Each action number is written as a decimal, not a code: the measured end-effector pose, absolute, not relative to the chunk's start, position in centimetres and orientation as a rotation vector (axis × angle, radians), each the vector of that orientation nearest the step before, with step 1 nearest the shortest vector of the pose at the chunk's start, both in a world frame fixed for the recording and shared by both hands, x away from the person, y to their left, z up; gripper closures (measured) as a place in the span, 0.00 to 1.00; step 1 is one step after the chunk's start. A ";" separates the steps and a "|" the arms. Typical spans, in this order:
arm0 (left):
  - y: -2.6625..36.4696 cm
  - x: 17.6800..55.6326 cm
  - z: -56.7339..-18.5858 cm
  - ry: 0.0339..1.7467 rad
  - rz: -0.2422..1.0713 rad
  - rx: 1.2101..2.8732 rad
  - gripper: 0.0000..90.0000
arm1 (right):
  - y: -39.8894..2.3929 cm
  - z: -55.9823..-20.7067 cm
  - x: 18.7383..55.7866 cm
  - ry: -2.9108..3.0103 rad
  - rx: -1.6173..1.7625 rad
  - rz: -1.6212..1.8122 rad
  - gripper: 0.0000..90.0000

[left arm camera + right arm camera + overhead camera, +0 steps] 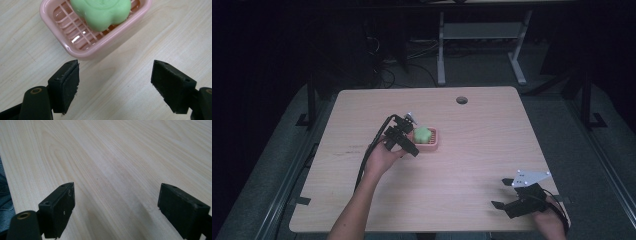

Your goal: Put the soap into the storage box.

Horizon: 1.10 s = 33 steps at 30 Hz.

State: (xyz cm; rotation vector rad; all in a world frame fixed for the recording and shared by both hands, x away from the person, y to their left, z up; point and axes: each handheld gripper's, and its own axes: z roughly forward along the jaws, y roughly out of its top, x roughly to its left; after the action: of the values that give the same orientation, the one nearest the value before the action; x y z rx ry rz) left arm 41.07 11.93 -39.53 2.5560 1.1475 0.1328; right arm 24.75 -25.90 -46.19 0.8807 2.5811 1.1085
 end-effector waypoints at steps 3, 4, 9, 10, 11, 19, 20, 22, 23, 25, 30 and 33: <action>12.0 40.7 -39.5 1.139 0.137 2.557 0.25 | -25.9 -46.2 24.8 2.581 0.880 1.107 0.15; 12.0 40.6 -39.5 1.135 0.136 2.558 0.25 | -25.9 -46.2 24.8 2.582 0.880 1.106 0.15; 12.4 39.8 -39.6 1.113 0.132 2.557 0.25 | -25.9 -46.3 24.8 2.585 0.884 1.101 0.15; 12.4 39.7 -39.7 1.114 0.130 2.551 0.25 | -25.9 -46.3 24.8 2.586 0.885 1.101 0.15; 12.4 39.7 -39.7 1.114 0.130 2.551 0.25 | -25.9 -46.3 24.8 2.586 0.885 1.101 0.15; 13.0 38.6 -39.9 1.094 0.125 2.554 0.25 | -26.0 -46.4 24.8 2.585 0.893 1.094 0.15; 13.0 38.6 -39.9 1.094 0.125 2.554 0.25 | -26.0 -46.4 24.8 2.585 0.893 1.094 0.15; 13.2 38.3 -39.9 1.090 0.125 2.555 0.25 | -26.0 -46.4 24.8 2.584 0.897 1.094 0.15; 13.3 38.2 -39.9 1.090 0.128 2.554 0.25 | -26.1 -46.4 24.9 2.585 0.894 1.095 0.15; 13.5 38.0 -39.9 1.083 0.129 2.558 0.25 | -26.0 -46.4 24.8 2.585 0.895 1.093 0.15; 14.1 37.1 -40.1 1.077 0.126 2.562 0.25 | -26.0 -46.4 24.9 2.586 0.900 1.090 0.15; 14.3 36.9 -40.1 1.072 0.125 2.564 0.25 | -26.0 -46.5 24.9 2.584 0.901 1.089 0.15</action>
State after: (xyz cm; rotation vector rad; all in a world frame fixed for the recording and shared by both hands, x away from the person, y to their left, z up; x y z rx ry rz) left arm 36.95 14.28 -40.10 2.5645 1.0724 0.1254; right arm 24.88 -26.01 -46.45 0.9014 2.5844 1.0889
